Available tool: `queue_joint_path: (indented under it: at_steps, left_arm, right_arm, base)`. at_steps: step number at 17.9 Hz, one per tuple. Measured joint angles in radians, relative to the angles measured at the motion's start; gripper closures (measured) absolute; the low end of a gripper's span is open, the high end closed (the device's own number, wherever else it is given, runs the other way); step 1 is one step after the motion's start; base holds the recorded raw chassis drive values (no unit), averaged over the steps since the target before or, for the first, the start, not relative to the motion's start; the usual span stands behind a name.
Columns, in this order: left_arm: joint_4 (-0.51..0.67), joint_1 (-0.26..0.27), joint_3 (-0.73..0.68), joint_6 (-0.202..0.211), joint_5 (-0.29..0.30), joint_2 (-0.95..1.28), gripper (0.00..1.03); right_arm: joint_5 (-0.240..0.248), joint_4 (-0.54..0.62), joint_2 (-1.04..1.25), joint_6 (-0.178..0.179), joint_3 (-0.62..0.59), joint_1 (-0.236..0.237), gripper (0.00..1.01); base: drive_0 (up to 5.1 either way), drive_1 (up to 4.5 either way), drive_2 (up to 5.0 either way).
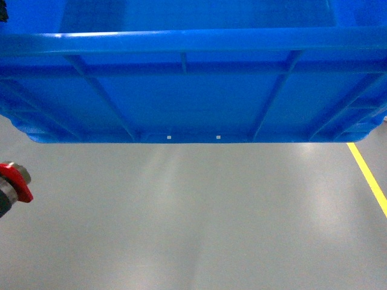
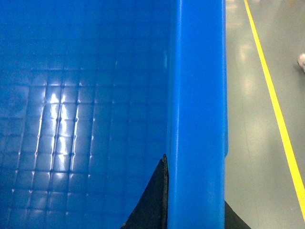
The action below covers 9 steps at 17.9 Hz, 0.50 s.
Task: Place box next to blue box on left shelf
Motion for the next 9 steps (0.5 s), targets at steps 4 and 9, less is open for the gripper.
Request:
queue_joint_path:
  at_steps: [4,9]
  left_arm:
    - [0.000,0.000,0.000,0.000,0.000,0.000,0.73]
    - [0.000,0.000,0.000,0.000,0.000,0.000,0.73]
  right_arm:
    - [0.000,0.000,0.000,0.000,0.000,0.000,0.94]
    - [0.000,0.000,0.000,0.000,0.000,0.000,0.94]
  base:
    - [-1.6,-1.62,-1.6]
    - [-1.6,-1.62,-1.6]
